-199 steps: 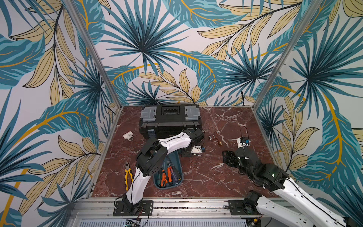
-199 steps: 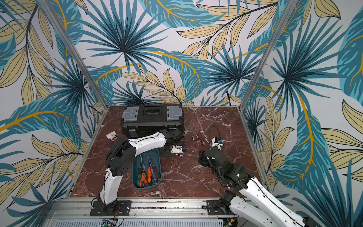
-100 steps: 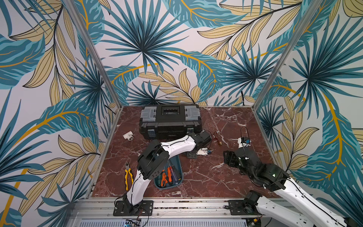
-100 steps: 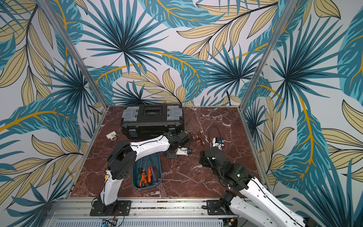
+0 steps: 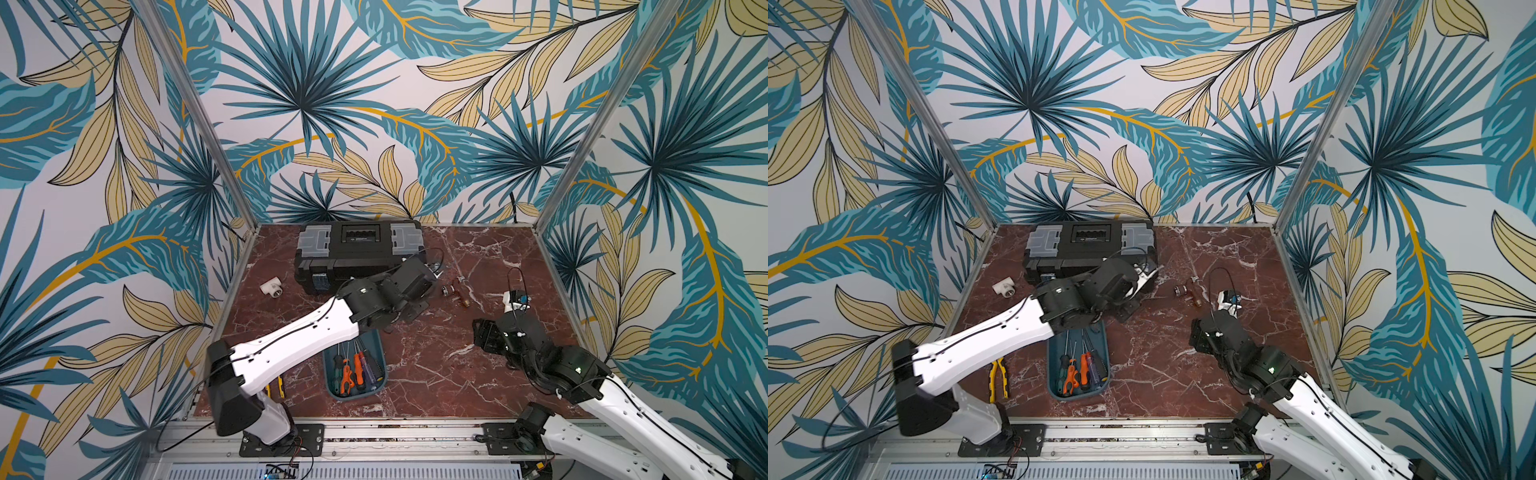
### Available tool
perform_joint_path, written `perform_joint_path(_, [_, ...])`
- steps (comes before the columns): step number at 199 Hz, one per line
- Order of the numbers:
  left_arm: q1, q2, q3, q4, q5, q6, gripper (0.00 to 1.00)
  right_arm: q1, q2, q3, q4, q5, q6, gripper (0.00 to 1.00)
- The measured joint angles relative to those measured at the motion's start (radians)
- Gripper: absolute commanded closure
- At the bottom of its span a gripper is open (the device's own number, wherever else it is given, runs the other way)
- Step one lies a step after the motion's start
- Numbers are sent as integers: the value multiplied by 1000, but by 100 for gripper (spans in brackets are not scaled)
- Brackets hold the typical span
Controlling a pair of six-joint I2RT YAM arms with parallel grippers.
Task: Put the screwdriver on the desktop into the storage box
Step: Place the screwdriver in the storage box.
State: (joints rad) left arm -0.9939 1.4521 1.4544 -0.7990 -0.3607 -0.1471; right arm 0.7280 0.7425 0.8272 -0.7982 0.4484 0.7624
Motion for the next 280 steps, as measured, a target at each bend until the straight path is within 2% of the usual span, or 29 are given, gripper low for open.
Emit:
perform_joint_path(28, [2,-208,-337,11,57,-480,100,0,34,-1,9,-10,12,24])
perform_joint_path(57, [1,-237,-568,-2,121,-818,100,0,74,-1,24,-33,12,24])
perform_joint_path(93, [11,-220,-589,-21,130,-1025,100,0,74,-2,35,-56,12,24])
perform_joint_path(132, [27,-162,-624,-22,157,-1141,100,0,39,-16,38,-64,12,24])
perform_joint_path(146, [27,-153,-632,-39,155,-1163,78,0,37,-16,38,-65,12,24])
perform_joint_path(166, [27,-153,-632,-67,135,-1178,60,0,39,-17,38,-65,12,24])
perform_joint_path(186, [27,-161,-631,-99,97,-1182,46,0,53,-14,37,-63,2,23])
perform_joint_path(213, [27,-209,-596,-179,-10,-1158,1,-25,93,23,35,-51,-34,16])
perform_joint_path(232, [43,-248,-525,-230,-138,-1110,0,-135,92,44,37,-68,-54,15])
perform_joint_path(246, [95,-293,-491,-225,-225,-1021,0,-248,95,58,38,-92,-84,15])
perform_joint_path(263, [200,-370,-489,-155,-319,-834,0,-420,127,85,39,-143,-123,14])
perform_joint_path(280, [337,-460,-540,38,-360,-587,0,-623,194,116,64,-208,-140,14])
